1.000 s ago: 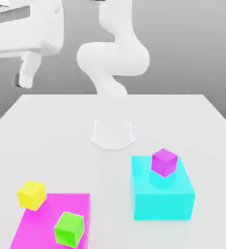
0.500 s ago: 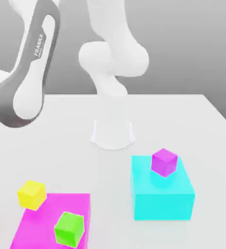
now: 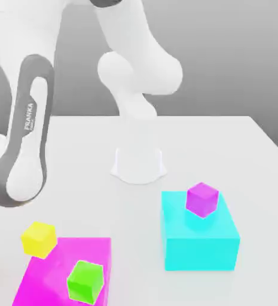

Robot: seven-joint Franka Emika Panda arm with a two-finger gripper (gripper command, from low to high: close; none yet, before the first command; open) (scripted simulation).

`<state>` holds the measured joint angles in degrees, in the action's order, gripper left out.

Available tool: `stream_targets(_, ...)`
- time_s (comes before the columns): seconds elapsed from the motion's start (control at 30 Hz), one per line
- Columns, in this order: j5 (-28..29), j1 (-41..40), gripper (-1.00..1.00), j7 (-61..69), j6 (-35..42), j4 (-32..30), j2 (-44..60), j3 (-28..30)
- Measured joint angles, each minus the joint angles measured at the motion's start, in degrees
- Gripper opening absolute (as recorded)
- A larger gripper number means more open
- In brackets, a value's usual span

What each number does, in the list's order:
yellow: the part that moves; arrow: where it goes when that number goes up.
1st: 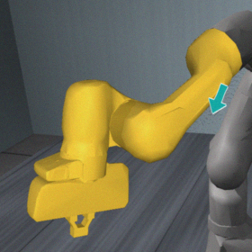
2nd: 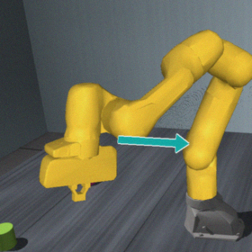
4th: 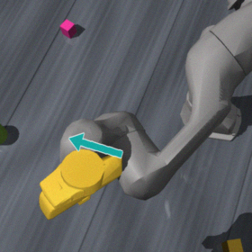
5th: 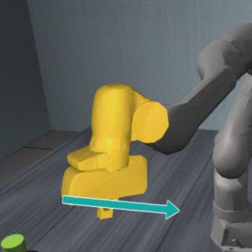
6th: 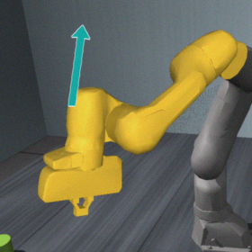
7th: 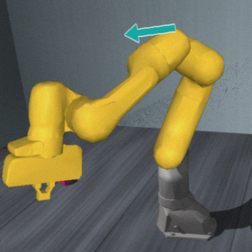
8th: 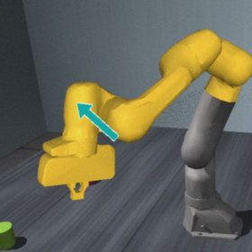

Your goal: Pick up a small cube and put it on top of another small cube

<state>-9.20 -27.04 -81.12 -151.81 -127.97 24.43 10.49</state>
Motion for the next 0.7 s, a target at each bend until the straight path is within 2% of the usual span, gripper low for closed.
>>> stream_targets(0.43,9.3,7.5,-1.0,3.3,10.4,-16.0,-27.1,-3.0)
stream_targets(0.57,8.6,7.1,-1.0,4.5,3.6,-18.2,-22.4,-3.6)
stream_targets(0.6,8.2,7.0,1.0,4.8,1.8,-18.5,-20.9,-3.7)
stream_targets(0.7,8.2,7.0,1.0,4.8,1.8,-18.5,-20.9,-3.7)
